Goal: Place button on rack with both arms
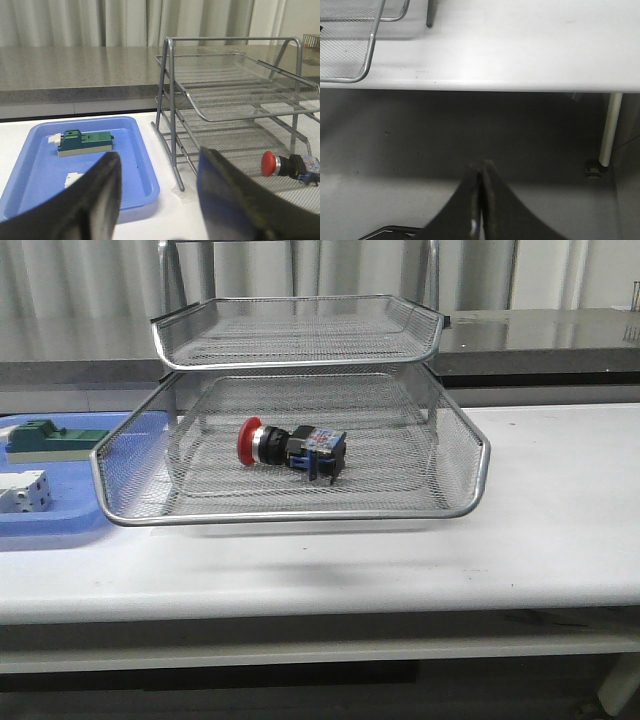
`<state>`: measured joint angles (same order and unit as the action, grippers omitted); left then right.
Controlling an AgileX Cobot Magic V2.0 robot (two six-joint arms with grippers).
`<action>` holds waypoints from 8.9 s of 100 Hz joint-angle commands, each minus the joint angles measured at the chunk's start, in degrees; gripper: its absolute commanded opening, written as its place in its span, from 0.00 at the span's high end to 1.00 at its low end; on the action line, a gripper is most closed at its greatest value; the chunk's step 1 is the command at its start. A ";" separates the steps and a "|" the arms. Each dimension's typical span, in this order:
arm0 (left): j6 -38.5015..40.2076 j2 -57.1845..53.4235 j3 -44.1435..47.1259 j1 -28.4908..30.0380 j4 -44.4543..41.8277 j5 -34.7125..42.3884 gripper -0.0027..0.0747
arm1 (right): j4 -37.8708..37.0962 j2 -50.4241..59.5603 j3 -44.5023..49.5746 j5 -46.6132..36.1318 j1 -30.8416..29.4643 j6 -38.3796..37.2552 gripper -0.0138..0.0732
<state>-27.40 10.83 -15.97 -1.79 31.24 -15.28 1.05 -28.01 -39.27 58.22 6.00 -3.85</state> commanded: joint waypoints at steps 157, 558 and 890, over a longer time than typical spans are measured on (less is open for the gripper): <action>0.56 0.48 -1.71 0.06 1.12 5.70 0.99 | 18.03 -16.41 -1.92 -9.38 0.08 3.85 0.92; 0.56 0.48 -1.71 0.06 1.12 5.70 0.99 | 10.91 -71.43 -30.83 -35.64 18.68 11.37 0.91; 0.56 0.48 -1.71 0.06 1.12 5.70 0.99 | -1.91 29.56 38.75 -52.76 -0.28 -2.51 0.91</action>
<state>-27.37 10.83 -15.97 -1.79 31.48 -13.66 0.00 0.48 -0.68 13.24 6.13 -6.38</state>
